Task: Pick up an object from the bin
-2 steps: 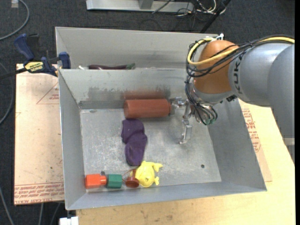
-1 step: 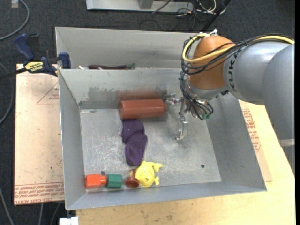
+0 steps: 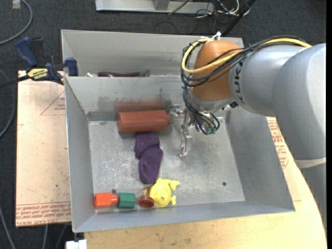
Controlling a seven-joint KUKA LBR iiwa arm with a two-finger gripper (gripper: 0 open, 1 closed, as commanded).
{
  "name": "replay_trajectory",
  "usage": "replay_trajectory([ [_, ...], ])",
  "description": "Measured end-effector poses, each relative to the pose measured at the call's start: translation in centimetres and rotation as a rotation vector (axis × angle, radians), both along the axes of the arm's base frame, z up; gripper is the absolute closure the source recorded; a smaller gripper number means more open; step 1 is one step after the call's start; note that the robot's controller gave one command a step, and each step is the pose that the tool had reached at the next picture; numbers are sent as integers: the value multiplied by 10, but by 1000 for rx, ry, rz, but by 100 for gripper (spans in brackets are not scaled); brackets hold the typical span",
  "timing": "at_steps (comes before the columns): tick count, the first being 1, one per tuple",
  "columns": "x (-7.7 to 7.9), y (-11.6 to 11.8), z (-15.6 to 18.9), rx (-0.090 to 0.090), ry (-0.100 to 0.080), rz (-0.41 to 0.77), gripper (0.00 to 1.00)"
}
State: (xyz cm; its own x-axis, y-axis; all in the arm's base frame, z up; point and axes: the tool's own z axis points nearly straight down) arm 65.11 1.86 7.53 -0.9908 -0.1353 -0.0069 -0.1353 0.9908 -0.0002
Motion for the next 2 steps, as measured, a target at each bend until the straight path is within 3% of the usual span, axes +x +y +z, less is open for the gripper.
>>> replay_trajectory([
  [1,-1,42,4,5,-2,-3,0],
  [2,-4,55,-2,1,-3,-26,0],
])
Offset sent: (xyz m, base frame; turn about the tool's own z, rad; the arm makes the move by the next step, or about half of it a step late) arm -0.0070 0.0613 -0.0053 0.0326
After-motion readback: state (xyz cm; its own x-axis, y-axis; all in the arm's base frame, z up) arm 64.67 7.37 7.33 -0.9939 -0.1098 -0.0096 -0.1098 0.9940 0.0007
